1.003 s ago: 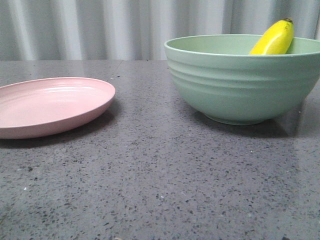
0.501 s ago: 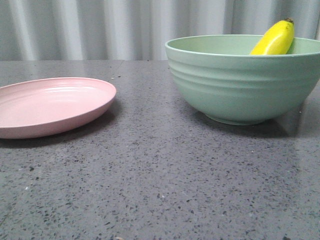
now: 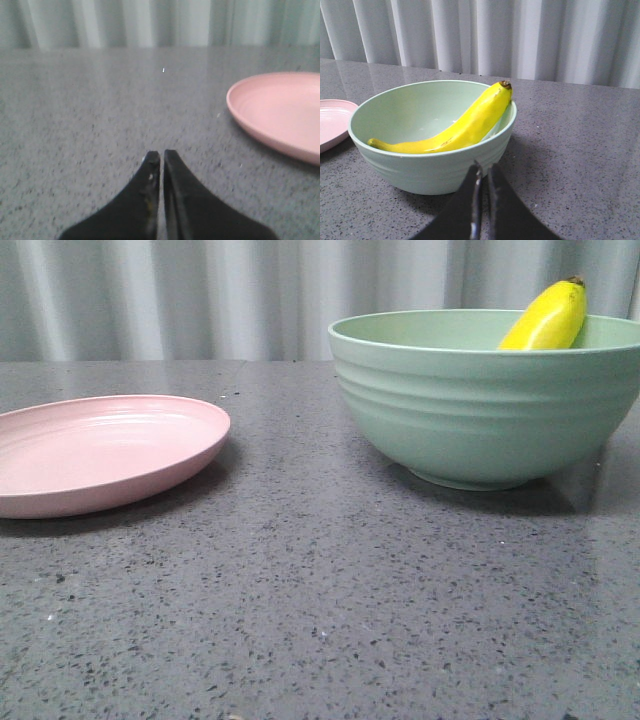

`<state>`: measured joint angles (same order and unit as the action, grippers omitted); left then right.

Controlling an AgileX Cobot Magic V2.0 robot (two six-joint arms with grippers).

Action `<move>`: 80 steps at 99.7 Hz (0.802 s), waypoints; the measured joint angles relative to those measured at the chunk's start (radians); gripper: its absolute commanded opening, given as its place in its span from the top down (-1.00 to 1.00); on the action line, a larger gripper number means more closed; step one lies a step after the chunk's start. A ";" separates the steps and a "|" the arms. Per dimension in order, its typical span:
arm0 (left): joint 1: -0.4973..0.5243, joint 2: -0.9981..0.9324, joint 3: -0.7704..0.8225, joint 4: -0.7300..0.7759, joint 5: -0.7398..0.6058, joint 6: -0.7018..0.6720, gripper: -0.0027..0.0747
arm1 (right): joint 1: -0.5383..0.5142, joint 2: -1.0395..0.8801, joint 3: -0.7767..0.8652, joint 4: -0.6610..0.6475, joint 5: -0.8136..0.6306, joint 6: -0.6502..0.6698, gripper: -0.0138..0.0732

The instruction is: Transfer banana from pink plate to green bowl

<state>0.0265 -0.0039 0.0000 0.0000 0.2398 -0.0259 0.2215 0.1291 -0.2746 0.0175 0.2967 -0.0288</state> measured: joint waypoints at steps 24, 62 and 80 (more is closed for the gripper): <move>0.005 0.000 0.000 0.016 0.080 0.000 0.98 | 0.000 0.000 0.000 0.000 0.000 0.000 0.83; 0.005 0.000 0.000 0.016 0.080 0.000 0.98 | 0.000 0.000 0.000 0.000 0.000 0.000 0.83; 0.005 0.000 0.000 0.016 0.080 0.000 0.98 | 0.000 0.000 0.000 0.000 0.000 0.000 0.83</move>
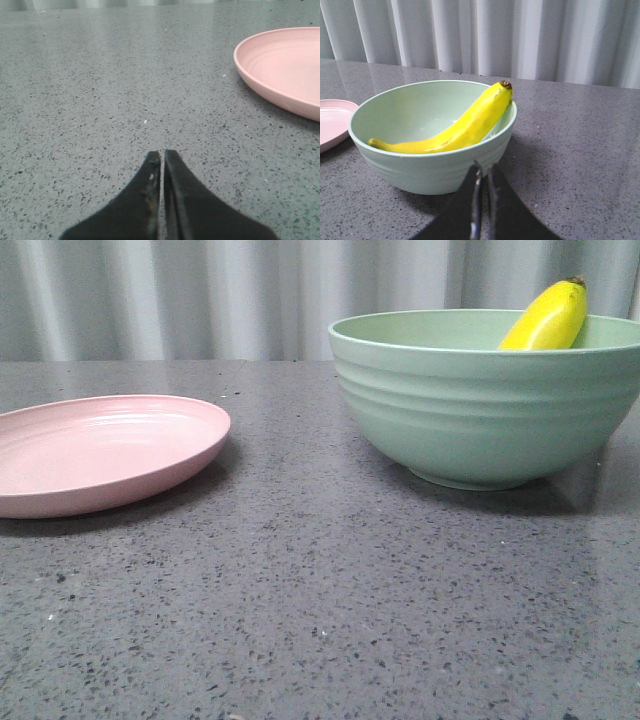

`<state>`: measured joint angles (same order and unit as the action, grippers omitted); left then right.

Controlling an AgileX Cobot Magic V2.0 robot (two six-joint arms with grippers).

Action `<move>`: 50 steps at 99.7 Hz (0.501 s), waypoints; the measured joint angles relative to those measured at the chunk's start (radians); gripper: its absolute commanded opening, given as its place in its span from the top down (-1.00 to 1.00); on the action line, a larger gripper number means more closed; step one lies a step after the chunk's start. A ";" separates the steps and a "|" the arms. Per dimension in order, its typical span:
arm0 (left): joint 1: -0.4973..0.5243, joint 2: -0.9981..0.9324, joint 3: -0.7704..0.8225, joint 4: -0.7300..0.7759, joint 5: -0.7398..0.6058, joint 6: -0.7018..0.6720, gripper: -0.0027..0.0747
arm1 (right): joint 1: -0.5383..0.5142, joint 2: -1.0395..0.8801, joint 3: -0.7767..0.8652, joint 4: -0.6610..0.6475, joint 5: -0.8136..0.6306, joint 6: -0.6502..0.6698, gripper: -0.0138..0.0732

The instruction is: Transfer banana from pink plate to green bowl

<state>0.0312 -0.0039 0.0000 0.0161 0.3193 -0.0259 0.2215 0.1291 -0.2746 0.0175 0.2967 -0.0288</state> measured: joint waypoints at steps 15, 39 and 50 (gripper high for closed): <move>0.000 0.000 0.000 0.000 0.000 0.000 0.98 | 0.000 0.000 0.000 0.000 0.000 0.000 0.83; 0.000 0.000 0.000 0.000 0.000 0.000 0.98 | -0.081 -0.027 0.114 0.000 -0.124 0.000 0.83; 0.000 0.000 0.000 0.000 0.000 0.000 0.98 | -0.157 -0.048 0.225 0.000 -0.261 0.000 0.83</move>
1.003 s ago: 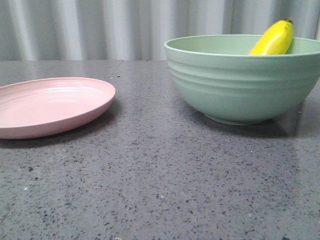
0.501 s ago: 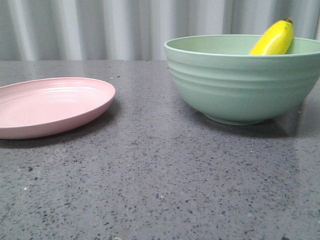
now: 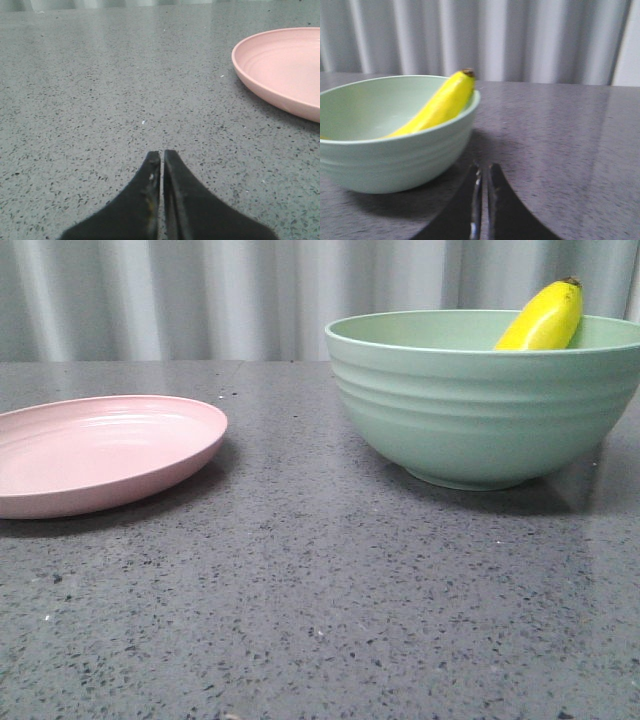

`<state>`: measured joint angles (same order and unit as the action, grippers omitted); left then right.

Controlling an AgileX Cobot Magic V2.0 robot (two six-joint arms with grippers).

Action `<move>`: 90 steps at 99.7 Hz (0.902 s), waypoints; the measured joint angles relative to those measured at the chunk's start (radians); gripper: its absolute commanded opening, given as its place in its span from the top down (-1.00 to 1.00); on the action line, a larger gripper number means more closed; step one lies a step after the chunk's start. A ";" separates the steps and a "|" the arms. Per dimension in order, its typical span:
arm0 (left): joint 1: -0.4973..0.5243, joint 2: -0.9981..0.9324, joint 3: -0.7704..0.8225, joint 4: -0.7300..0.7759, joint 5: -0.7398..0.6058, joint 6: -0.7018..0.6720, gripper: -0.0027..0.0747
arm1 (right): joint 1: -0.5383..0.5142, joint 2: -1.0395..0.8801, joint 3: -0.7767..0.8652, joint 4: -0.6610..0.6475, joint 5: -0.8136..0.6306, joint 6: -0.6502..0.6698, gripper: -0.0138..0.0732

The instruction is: Transfer banana from pink plate to green bowl

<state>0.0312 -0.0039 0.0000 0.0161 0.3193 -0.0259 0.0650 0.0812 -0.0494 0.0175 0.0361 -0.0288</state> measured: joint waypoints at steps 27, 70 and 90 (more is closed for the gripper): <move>0.000 0.000 0.000 0.000 0.000 0.000 0.98 | -0.119 -0.086 0.060 -0.006 -0.086 0.002 0.83; 0.000 0.000 0.000 0.001 0.000 0.000 0.98 | -0.207 -0.092 0.060 -0.006 0.290 0.004 0.83; 0.000 0.000 0.000 0.001 0.000 0.000 0.98 | -0.207 -0.092 0.060 -0.006 0.290 0.004 0.83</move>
